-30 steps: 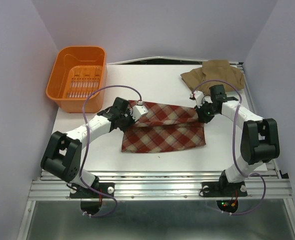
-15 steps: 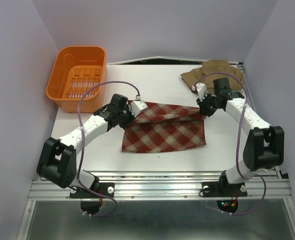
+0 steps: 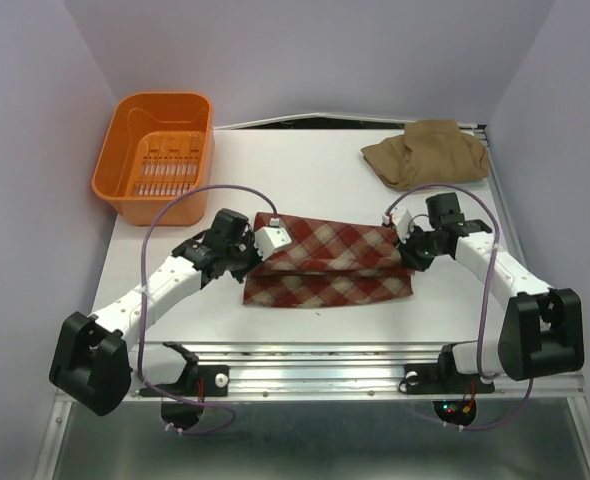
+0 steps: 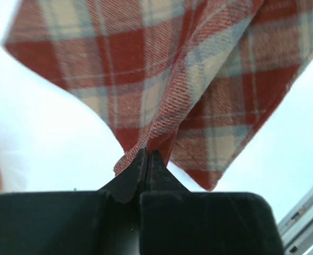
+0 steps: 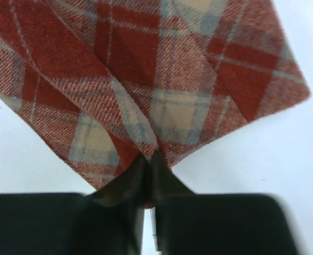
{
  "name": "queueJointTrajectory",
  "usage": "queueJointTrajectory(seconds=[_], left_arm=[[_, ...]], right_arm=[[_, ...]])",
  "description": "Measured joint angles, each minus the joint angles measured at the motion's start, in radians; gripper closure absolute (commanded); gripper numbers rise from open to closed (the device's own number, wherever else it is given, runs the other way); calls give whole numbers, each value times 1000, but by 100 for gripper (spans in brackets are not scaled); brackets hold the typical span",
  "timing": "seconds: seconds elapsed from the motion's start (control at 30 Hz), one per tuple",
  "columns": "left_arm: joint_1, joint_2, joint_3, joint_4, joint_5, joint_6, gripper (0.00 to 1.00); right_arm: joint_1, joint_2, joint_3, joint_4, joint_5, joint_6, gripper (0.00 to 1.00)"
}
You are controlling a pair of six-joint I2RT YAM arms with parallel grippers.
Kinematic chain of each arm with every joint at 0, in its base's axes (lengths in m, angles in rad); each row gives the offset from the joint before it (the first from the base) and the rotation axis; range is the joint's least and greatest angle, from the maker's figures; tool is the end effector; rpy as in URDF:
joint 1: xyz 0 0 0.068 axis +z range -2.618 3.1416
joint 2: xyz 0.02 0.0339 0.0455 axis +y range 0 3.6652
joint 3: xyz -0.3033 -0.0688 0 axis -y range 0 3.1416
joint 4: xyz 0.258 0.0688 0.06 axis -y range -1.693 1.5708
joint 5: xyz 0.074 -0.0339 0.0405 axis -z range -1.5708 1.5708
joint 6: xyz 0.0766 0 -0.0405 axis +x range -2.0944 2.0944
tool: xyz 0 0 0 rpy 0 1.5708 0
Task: Fold and stack the skirts
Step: Fold the skirt
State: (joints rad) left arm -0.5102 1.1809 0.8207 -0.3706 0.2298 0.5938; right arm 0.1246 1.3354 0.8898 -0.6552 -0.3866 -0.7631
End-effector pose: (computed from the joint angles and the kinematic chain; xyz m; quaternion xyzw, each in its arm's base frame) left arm 0.2340 -0.1510 0.2601 0.5155 0.7478 -0.0877 0.4091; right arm 0.2679 0.0627 0.2221 -0.4502 0.8427 0.1057 0.2756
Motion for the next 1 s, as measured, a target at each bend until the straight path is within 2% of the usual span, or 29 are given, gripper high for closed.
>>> queueJointTrajectory(seconds=[0.03, 0.07, 0.13, 0.2, 0.3, 0.4, 0.57, 0.7, 0.83, 0.9, 1.0], left_arm=[[-9, 5, -27, -2, 4, 3, 91], [-15, 10, -44, -4, 9, 5, 77], [-27, 31, -82, -16, 22, 14, 66], [-27, 39, -95, -40, 25, 20, 35], [-26, 21, -95, -57, 35, 27, 34], [-26, -40, -80, -100, 49, 34, 34], [-30, -92, -14, -132, 67, 38, 39], [-61, -78, -9, -124, 62, 39, 45], [-83, 36, -8, -82, 46, 37, 46], [-85, 101, -8, -71, 35, 36, 53], [-90, 191, -9, -51, 5, 31, 72]], right_arm=[[2, -1, -18, -3, -3, -2, 76], [5, -1, -33, -7, -10, -10, 71], [12, -6, -58, -19, -19, -14, 51], [16, -28, -72, -40, -28, -21, 19], [16, -86, -65, -74, -37, -20, 14], [16, -145, -21, -119, -53, -12, 14], [16, -185, 90, -179, -93, 59, 29], [16, -143, 93, -190, -105, 175, 33], [16, -17, 95, -190, -110, 265, 34], [16, 41, 96, -189, -109, 279, 37], [16, 119, 96, -187, -85, 283, 51]])
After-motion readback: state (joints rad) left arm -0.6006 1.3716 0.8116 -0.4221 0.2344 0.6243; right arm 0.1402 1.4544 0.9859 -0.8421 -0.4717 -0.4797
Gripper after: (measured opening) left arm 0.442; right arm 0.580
